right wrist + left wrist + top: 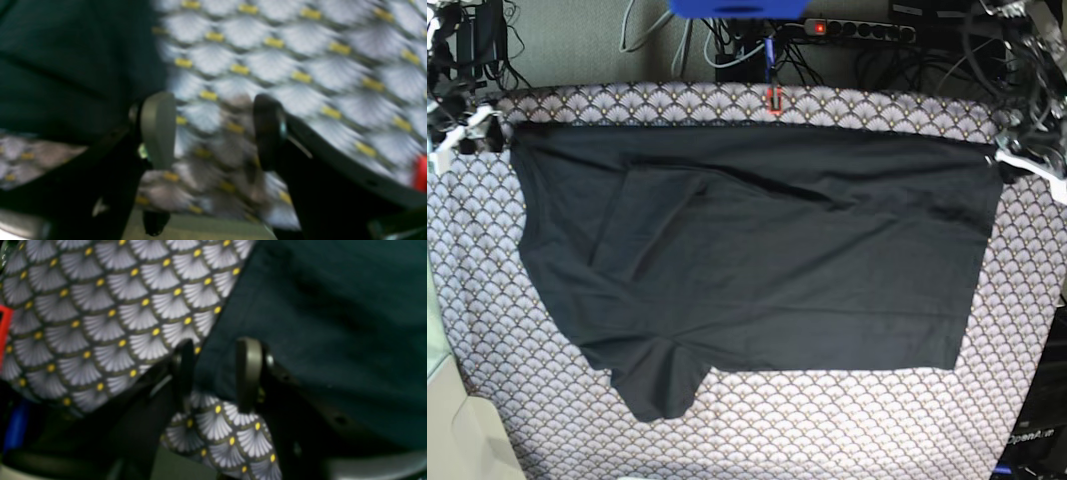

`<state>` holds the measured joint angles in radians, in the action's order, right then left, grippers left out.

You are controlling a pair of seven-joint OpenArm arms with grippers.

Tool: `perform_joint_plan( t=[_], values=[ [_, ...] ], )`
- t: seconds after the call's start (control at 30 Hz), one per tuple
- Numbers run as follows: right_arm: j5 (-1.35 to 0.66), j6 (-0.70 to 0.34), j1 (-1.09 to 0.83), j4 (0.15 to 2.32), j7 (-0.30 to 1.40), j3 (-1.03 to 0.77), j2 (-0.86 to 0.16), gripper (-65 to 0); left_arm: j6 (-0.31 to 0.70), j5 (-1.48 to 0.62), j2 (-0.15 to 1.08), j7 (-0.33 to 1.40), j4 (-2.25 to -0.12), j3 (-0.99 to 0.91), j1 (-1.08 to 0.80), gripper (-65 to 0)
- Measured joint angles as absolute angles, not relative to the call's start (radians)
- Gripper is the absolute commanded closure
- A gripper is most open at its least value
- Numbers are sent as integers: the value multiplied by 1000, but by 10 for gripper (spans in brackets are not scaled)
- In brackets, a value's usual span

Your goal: Fold the T-shirt properly

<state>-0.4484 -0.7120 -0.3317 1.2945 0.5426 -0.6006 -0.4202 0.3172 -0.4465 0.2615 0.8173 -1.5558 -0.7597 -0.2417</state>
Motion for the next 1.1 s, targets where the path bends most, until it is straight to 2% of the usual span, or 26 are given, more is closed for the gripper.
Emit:
perform_joint_plan(
  t=[0.27, 0.4, 0.5, 0.67, 0.87, 1.1],
  values=[
    [-431, -697, -218, 1385, 632, -599, -473, -392, 317, -445, 266, 812, -1548, -763, -198, -212],
    [-431, -700, -51, 1386, 710, -487, -495, -390, 315, -451, 270, 804, -1546, -764, -150, -213],
    [-440, -707, 128, 1316, 737, -354, -512, -390, 309, -445, 276, 813, -1546, -761, -133, -213],
    [-429, -700, 405, 1040, 717, -134, -503, -390, 308, -435, 283, 886, -1547, -763, -68, -213],
    [-433, -693, 649, 686, 496, 78, -490, -390, 305, -361, 282, 955, -1609, -766, -55, -213],
    [-429, -695, 790, 294, 199, 210, -462, -393, 308, -362, 277, 993, -1728, -764, -94, -213]
  ],
)
